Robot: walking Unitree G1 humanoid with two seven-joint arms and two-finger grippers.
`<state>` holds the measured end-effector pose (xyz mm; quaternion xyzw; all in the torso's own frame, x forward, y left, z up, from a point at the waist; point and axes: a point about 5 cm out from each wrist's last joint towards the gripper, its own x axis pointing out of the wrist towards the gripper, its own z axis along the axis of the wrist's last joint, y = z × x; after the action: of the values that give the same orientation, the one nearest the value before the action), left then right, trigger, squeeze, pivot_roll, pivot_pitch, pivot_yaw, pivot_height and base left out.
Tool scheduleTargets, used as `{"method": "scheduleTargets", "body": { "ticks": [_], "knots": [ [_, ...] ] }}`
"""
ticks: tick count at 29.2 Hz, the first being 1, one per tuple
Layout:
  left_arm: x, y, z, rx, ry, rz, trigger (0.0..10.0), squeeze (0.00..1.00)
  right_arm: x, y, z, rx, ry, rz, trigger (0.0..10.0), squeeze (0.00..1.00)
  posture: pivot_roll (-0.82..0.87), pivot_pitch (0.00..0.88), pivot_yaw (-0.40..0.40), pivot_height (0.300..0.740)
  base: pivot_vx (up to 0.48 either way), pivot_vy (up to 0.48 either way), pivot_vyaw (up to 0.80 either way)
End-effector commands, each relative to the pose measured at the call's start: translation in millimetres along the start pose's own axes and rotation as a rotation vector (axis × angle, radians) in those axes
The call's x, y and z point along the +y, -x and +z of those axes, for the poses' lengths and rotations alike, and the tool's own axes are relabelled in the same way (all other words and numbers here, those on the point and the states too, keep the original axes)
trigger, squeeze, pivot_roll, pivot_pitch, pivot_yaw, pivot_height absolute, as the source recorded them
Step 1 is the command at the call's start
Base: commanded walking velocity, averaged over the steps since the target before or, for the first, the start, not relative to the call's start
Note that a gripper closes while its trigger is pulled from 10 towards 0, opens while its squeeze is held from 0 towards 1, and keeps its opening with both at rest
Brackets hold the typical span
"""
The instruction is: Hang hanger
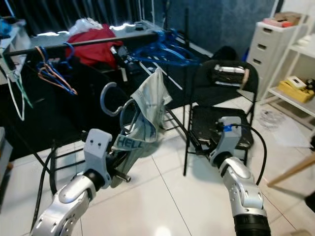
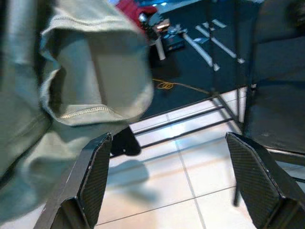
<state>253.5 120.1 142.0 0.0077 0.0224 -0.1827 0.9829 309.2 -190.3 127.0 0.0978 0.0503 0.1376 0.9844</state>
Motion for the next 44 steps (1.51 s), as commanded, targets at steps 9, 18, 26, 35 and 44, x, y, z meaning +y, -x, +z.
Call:
{"method": "scheduleTargets", "body": {
  "ticks": [9, 18, 26, 35, 44],
  "knots": [
    [-9.7, -3.5, -1.2, 0.004, 0.050, 0.016, 10.0, 0.00, -2.8, 2.4, -0.3, -0.002, -0.004, -0.006, 10.0, 0.00, -0.05, 0.000, 0.007, 0.740, 0.480, 0.000, 0.00],
    [-10.0, -4.6, -2.2, 0.012, 0.048, 0.034, 10.0, 0.00, -2.5, 1.9, -0.8, -0.004, -0.008, -0.004, 10.0, 0.00, -0.05, 0.000, 0.009, 0.740, 0.480, 0.000, 0.00],
    [-16.4, -7.1, 1.0, 0.006, 0.069, 0.004, 10.0, 0.00, -2.6, 2.0, -1.2, -0.004, -0.009, -0.003, 10.0, 0.00, -0.05, 0.000, 0.010, 0.740, 0.480, 0.000, 0.00],
    [-20.5, -11.2, 2.8, 0.080, 0.110, 0.048, 10.0, 0.00, -3.5, 1.4, -1.2, 0.001, -0.006, -0.004, 10.0, 0.00, -0.05, 0.000, 0.008, 0.740, 0.480, 0.000, 0.00],
    [-13.6, -7.2, -19.3, 0.291, 0.163, 0.193, 10.0, 0.00, -3.0, 1.1, -0.9, 0.001, -0.004, -0.006, 10.0, 0.00, -0.05, 0.000, 0.010, 0.740, 0.480, 0.000, 0.00]
  ]
}}
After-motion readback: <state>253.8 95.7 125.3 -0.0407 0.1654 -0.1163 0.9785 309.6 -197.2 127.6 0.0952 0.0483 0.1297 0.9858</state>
